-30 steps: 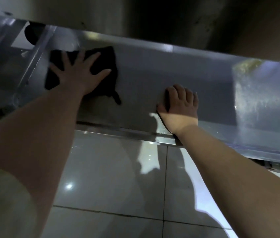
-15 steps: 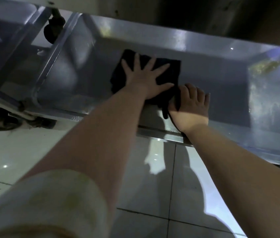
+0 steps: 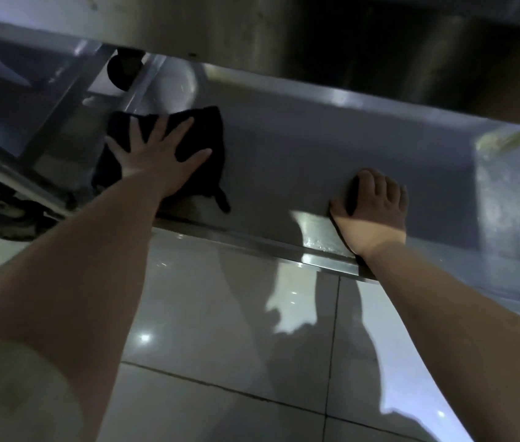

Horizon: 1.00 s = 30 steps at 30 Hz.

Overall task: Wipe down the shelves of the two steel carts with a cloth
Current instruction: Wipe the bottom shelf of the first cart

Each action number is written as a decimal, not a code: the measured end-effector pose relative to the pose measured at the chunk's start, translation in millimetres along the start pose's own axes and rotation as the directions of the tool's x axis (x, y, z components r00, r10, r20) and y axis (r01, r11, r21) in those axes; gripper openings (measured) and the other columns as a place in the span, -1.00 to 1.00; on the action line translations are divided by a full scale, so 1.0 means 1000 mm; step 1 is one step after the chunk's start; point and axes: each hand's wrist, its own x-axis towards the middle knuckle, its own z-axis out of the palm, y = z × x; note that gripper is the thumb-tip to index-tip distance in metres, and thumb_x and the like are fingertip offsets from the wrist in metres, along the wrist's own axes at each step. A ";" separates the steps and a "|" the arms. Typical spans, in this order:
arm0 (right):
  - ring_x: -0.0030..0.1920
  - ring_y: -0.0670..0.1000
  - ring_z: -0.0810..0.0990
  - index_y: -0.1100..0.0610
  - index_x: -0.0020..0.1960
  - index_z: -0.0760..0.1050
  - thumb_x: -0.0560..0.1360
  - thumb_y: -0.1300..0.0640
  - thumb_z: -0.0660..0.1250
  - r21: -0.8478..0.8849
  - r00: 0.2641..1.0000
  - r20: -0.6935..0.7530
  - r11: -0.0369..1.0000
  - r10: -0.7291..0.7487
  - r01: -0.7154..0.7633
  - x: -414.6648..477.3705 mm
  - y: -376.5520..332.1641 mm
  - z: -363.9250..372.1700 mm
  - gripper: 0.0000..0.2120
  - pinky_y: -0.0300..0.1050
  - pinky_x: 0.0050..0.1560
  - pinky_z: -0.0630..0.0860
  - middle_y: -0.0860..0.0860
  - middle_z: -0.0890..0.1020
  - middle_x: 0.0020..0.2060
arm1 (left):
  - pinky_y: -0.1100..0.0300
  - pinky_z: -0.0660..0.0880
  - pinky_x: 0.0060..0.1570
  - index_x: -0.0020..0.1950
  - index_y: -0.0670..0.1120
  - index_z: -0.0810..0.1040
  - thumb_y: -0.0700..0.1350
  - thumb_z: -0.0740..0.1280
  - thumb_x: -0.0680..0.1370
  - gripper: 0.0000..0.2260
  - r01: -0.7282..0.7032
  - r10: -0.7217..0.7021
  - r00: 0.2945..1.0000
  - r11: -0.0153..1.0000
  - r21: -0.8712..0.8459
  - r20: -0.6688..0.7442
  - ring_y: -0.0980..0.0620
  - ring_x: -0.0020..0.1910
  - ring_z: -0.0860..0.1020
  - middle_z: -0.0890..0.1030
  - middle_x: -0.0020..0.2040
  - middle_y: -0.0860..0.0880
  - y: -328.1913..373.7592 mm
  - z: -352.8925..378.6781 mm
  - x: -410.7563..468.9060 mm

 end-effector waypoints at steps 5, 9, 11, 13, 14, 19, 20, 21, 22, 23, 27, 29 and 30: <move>0.36 0.19 0.29 0.18 0.29 0.35 0.47 -0.12 0.23 -0.012 1.000 0.020 1.000 -0.003 0.003 -0.003 -0.002 -0.004 -0.49 0.23 0.44 0.08 0.12 0.41 0.34 | -0.46 -0.21 0.32 0.46 0.41 -0.19 0.58 -0.25 0.33 -0.29 0.039 -0.039 0.999 0.999 -0.002 0.024 -0.23 0.53 -0.18 -0.14 0.58 0.17 -0.018 0.001 -0.037; 0.36 0.22 0.29 0.21 0.26 0.36 0.50 -0.05 0.28 -0.023 1.000 -0.003 1.000 0.000 0.000 -0.005 -0.004 -0.001 -0.55 0.24 0.45 0.05 0.15 0.41 0.33 | -0.49 -0.24 0.27 0.45 0.42 -0.22 0.57 -0.23 0.33 -0.30 0.003 -0.001 1.000 0.998 -0.059 0.025 -0.31 0.51 -0.20 -0.16 0.58 0.13 0.015 0.007 -0.064; 0.37 0.23 0.28 0.22 0.24 0.36 0.49 -0.03 0.28 -0.036 1.000 0.008 0.999 -0.003 0.003 -0.004 -0.005 0.001 -0.57 0.25 0.45 0.04 0.15 0.40 0.33 | -0.51 -0.28 0.23 0.46 0.40 -0.22 0.56 -0.23 0.34 -0.29 -0.081 0.081 0.997 0.996 -0.049 0.004 -0.33 0.51 -0.22 -0.20 0.58 0.11 0.055 0.012 -0.076; 0.40 0.24 0.26 0.22 0.26 0.37 0.50 -0.02 0.28 -0.043 1.000 0.029 0.999 0.001 0.000 -0.005 -0.005 0.002 -0.57 0.25 0.46 0.01 0.16 0.39 0.36 | -0.52 -0.33 0.20 0.47 0.39 -0.19 0.54 -0.23 0.35 -0.29 -0.198 0.198 0.980 0.979 -0.036 -0.014 -0.35 0.50 -0.23 -0.21 0.58 0.08 0.107 0.017 -0.089; 0.41 0.24 0.24 0.22 0.28 0.36 0.51 -0.01 0.27 -0.045 0.999 0.045 0.999 0.006 -0.004 -0.005 -0.006 0.001 -0.57 0.24 0.46 -0.01 0.16 0.37 0.38 | -0.52 -0.34 0.18 0.47 0.39 -0.18 0.54 -0.22 0.35 -0.30 -0.253 0.252 0.968 0.967 -0.035 -0.020 -0.36 0.49 -0.24 -0.20 0.58 0.08 0.130 0.019 -0.095; 0.55 0.17 0.00 0.16 0.51 0.19 0.61 0.02 0.12 0.019 0.981 0.196 1.000 0.004 -0.008 -0.007 0.003 -0.005 -0.50 0.21 0.50 -0.13 0.07 0.12 0.56 | -0.49 -0.40 0.18 0.45 0.42 -0.19 0.55 -0.21 0.34 -0.31 -0.304 0.301 0.952 0.951 -0.055 -0.051 -0.32 0.49 -0.29 -0.21 0.58 0.11 0.164 0.022 -0.096; 0.56 0.15 -0.04 0.12 0.54 0.14 0.61 0.00 0.11 0.019 0.972 0.233 1.000 -0.013 0.009 -0.012 0.005 -0.006 -0.47 0.23 0.49 -0.16 0.05 0.07 0.57 | -0.49 -0.38 0.19 0.45 0.42 -0.20 0.56 -0.22 0.34 -0.31 -0.299 0.296 0.953 0.953 -0.042 -0.060 -0.32 0.49 -0.29 -0.22 0.58 0.11 0.161 0.023 -0.096; 0.56 0.14 -0.07 0.08 0.56 0.10 0.61 -0.02 0.10 0.008 0.965 0.258 0.999 -0.033 0.032 -0.019 0.008 -0.008 -0.44 0.26 0.48 -0.17 0.03 0.05 0.58 | -0.49 -0.37 0.19 0.45 0.42 -0.20 0.56 -0.22 0.34 -0.30 -0.295 0.292 0.954 0.955 -0.033 -0.063 -0.32 0.49 -0.29 -0.22 0.58 0.11 0.160 0.023 -0.096; 0.56 0.14 -0.09 0.03 0.56 0.08 0.60 -0.05 0.09 -0.003 0.960 0.276 0.999 -0.050 0.053 -0.027 0.011 -0.009 -0.44 0.29 0.47 -0.17 0.01 0.03 0.58 | -0.49 -0.36 0.20 0.45 0.42 -0.20 0.56 -0.22 0.34 -0.30 -0.289 0.287 0.956 0.957 -0.033 -0.061 -0.31 0.50 -0.28 -0.21 0.58 0.12 0.159 0.022 -0.095; 0.56 0.14 -0.11 -0.02 0.57 0.06 0.60 -0.08 0.06 -0.009 0.954 0.292 0.998 -0.063 0.068 -0.035 0.014 -0.010 -0.44 0.30 0.46 -0.19 0.00 0.01 0.58 | -0.49 -0.35 0.21 0.45 0.42 -0.20 0.56 -0.22 0.33 -0.30 -0.283 0.281 0.958 0.958 -0.041 -0.057 -0.31 0.50 -0.28 -0.21 0.58 0.12 0.160 0.021 -0.095; 0.55 0.13 -0.12 -0.11 0.55 0.05 0.58 -0.17 -0.04 -0.012 0.954 0.289 0.996 -0.080 0.087 -0.048 0.020 -0.013 -0.45 0.30 0.47 -0.23 0.01 0.01 0.58 | -0.47 -0.33 0.25 0.46 0.41 -0.18 0.56 -0.21 0.34 -0.29 -0.301 0.299 0.953 0.952 -0.054 -0.036 -0.29 0.50 -0.28 -0.21 0.58 0.12 0.160 0.017 -0.100; 0.55 0.14 -0.09 -0.11 0.54 0.09 0.52 -0.19 -0.05 -0.017 0.962 0.266 0.997 -0.068 0.076 -0.049 0.018 -0.013 -0.40 0.30 0.48 -0.21 0.01 0.05 0.57 | -0.45 -0.33 0.28 0.46 0.41 -0.18 0.56 -0.21 0.35 -0.30 -0.343 0.342 0.939 0.938 -0.047 -0.039 -0.27 0.51 -0.28 -0.20 0.58 0.13 0.147 0.019 -0.104; 0.55 0.14 -0.08 -0.12 0.54 0.09 0.50 -0.20 -0.06 -0.018 0.963 0.262 0.997 -0.066 0.073 -0.049 0.017 -0.013 -0.39 0.29 0.48 -0.21 0.01 0.06 0.57 | -0.44 -0.33 0.29 0.46 0.42 -0.18 0.57 -0.20 0.35 -0.30 -0.360 0.358 0.933 0.932 -0.042 -0.039 -0.26 0.52 -0.27 -0.19 0.57 0.14 0.137 0.019 -0.105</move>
